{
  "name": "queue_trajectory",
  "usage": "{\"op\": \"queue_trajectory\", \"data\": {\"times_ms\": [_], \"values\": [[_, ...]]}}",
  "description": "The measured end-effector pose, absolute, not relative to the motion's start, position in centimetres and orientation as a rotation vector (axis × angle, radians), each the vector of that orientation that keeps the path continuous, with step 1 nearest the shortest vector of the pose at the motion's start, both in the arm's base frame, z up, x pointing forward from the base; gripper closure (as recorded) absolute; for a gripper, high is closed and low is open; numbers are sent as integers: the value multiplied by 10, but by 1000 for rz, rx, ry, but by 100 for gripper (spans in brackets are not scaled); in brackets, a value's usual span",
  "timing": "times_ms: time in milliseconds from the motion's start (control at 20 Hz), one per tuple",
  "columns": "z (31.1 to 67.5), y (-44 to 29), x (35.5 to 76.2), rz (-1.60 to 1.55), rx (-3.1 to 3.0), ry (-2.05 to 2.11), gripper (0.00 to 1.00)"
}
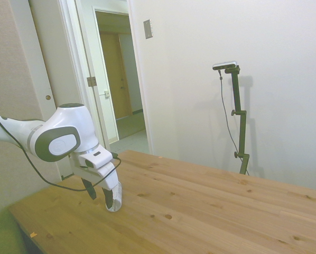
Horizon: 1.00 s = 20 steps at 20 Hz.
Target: Stand the water bottle
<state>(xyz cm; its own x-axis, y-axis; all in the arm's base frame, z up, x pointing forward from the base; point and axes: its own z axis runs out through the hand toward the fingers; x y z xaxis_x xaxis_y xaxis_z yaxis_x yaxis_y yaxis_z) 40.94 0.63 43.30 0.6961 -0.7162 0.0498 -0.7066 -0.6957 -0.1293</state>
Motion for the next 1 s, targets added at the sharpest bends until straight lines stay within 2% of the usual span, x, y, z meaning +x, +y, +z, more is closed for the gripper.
{"op": "queue_trajectory", "data": {"times_ms": [300, 600, 800, 1000], "values": [[444, 36, 422, -296, -2841, 1137, 0], [464, 75, 478, -446, -2899, 1079, 0], [439, 125, 527, -443, -2958, 980, 0], [414, 166, 555, -387, -2971, 915, 0]]}}
